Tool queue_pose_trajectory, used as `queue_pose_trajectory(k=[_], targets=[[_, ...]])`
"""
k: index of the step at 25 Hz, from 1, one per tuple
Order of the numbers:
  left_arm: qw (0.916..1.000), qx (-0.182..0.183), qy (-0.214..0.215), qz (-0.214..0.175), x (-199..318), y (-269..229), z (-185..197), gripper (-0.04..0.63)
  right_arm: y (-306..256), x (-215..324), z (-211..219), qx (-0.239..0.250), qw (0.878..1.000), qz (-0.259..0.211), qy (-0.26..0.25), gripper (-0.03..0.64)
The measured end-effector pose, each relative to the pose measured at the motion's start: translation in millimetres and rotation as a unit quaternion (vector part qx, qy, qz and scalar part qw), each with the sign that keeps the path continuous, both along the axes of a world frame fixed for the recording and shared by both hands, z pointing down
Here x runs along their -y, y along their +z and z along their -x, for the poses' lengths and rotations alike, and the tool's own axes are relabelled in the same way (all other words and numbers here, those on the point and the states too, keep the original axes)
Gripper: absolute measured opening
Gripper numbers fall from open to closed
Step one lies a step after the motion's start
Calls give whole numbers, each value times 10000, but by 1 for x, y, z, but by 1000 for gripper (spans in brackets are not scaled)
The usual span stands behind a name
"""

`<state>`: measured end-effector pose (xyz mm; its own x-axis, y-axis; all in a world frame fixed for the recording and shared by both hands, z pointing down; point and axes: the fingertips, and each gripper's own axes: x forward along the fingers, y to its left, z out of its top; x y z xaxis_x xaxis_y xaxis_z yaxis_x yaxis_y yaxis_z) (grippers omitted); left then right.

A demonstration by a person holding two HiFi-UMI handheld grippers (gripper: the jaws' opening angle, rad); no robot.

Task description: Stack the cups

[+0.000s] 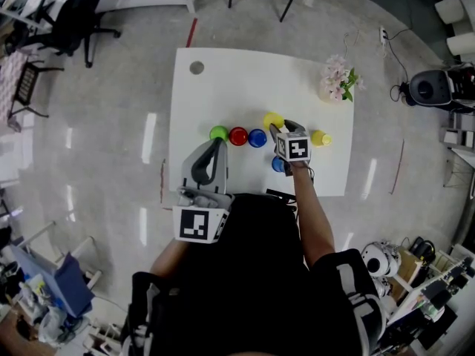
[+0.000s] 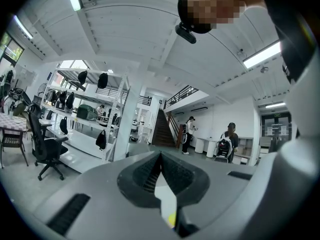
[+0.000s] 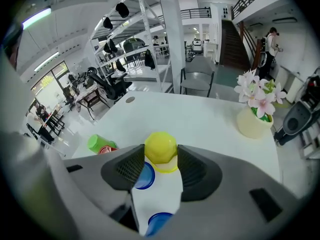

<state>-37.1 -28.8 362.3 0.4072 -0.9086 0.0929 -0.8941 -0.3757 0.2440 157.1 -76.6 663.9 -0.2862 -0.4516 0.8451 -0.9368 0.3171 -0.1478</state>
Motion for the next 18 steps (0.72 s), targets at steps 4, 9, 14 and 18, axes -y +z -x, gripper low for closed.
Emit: queue_pose_trajectory(k=[4, 9, 14, 18], targets=[[10000, -14, 16, -7, -4, -1, 0, 21, -18, -2, -2, -27, 9999, -122, -35, 221], [10000, -40, 40, -76, -7, -1, 3, 21, -37, -5, 3, 37, 9996, -274, -80, 221], [9999, -50, 99, -126, -10, -2, 3, 21, -53, -11, 10, 60, 9991, -393, -137, 221], [9998, -57, 120, -137, -13, -5, 9, 21, -63, -18, 22, 113, 9986, -464, -232, 221]])
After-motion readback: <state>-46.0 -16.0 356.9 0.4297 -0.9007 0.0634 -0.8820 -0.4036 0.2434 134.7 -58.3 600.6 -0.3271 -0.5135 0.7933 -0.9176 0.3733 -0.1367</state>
